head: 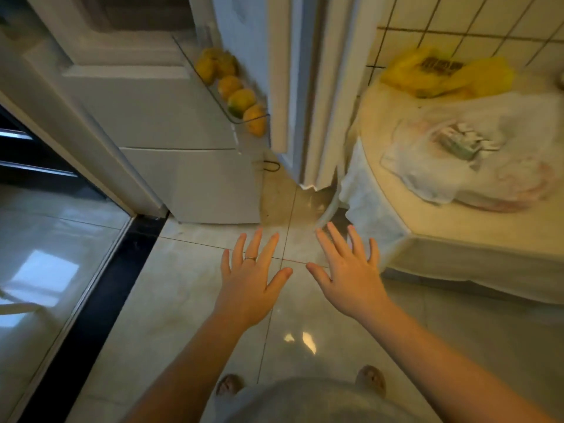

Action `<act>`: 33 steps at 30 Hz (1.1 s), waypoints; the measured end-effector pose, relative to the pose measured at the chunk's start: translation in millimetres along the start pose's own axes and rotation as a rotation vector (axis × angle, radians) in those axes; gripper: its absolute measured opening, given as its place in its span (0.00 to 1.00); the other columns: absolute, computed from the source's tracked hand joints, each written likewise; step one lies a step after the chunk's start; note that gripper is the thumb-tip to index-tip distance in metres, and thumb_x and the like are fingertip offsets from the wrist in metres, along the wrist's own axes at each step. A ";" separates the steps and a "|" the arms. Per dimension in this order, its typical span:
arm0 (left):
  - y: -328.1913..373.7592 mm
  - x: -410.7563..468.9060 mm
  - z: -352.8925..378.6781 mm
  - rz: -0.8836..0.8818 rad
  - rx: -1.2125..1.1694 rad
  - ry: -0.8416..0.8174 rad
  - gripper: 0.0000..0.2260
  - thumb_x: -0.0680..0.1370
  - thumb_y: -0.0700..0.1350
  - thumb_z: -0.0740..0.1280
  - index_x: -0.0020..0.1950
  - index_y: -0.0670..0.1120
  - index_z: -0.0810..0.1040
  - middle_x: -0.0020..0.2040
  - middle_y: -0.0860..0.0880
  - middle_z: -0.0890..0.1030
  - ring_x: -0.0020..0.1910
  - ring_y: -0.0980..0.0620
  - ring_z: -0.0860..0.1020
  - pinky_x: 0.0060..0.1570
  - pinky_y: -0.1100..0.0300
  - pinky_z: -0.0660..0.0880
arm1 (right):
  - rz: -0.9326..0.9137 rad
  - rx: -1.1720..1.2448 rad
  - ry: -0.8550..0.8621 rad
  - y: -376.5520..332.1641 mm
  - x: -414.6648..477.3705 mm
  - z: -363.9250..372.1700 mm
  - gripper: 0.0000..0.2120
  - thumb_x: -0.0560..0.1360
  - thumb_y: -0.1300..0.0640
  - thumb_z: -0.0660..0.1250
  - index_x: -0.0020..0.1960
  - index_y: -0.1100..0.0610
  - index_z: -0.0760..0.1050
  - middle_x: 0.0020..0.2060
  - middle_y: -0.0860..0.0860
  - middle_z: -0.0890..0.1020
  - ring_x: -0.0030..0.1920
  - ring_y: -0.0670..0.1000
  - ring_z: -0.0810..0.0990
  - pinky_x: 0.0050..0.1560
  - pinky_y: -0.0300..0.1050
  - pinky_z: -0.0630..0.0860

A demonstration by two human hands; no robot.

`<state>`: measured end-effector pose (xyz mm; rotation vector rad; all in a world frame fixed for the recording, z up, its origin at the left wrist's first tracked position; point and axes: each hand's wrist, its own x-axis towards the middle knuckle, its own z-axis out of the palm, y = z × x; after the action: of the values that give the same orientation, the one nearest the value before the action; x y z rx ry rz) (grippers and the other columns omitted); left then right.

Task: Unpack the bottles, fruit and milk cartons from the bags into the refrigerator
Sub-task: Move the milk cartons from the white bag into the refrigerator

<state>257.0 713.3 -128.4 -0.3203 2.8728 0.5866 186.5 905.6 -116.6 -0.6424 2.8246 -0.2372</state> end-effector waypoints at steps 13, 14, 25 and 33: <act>294.9 61.0 101.0 0.111 -0.057 -0.018 0.33 0.77 0.71 0.42 0.80 0.62 0.43 0.82 0.55 0.43 0.80 0.49 0.39 0.77 0.44 0.41 | 0.115 0.090 0.052 311.5 -52.4 -80.8 0.32 0.81 0.34 0.49 0.81 0.44 0.46 0.81 0.47 0.46 0.80 0.57 0.43 0.76 0.63 0.44; 310.4 64.7 104.0 0.118 -0.066 -0.033 0.32 0.78 0.70 0.43 0.80 0.62 0.43 0.82 0.55 0.42 0.80 0.50 0.39 0.77 0.44 0.41 | 0.133 0.103 0.053 327.4 -54.6 -84.5 0.32 0.81 0.34 0.49 0.81 0.44 0.45 0.81 0.47 0.45 0.80 0.56 0.43 0.77 0.62 0.44; 400.8 157.8 119.8 0.214 -0.079 0.000 0.34 0.79 0.68 0.54 0.81 0.59 0.48 0.82 0.52 0.49 0.81 0.46 0.45 0.78 0.42 0.46 | 0.136 0.099 0.233 436.9 -7.1 -114.5 0.35 0.75 0.34 0.52 0.78 0.48 0.59 0.78 0.50 0.61 0.77 0.59 0.59 0.72 0.64 0.61; 448.4 261.3 130.9 0.258 0.025 -0.014 0.44 0.74 0.69 0.65 0.81 0.56 0.44 0.82 0.49 0.47 0.80 0.44 0.43 0.77 0.41 0.43 | -0.116 -0.353 -0.039 505.5 124.4 -153.8 0.52 0.72 0.36 0.69 0.80 0.45 0.36 0.79 0.50 0.35 0.78 0.60 0.33 0.75 0.68 0.40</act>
<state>-85.6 1124.2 -143.5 0.0609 2.9261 0.5912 -167.3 1316.8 -98.0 -0.8726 2.8159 0.2587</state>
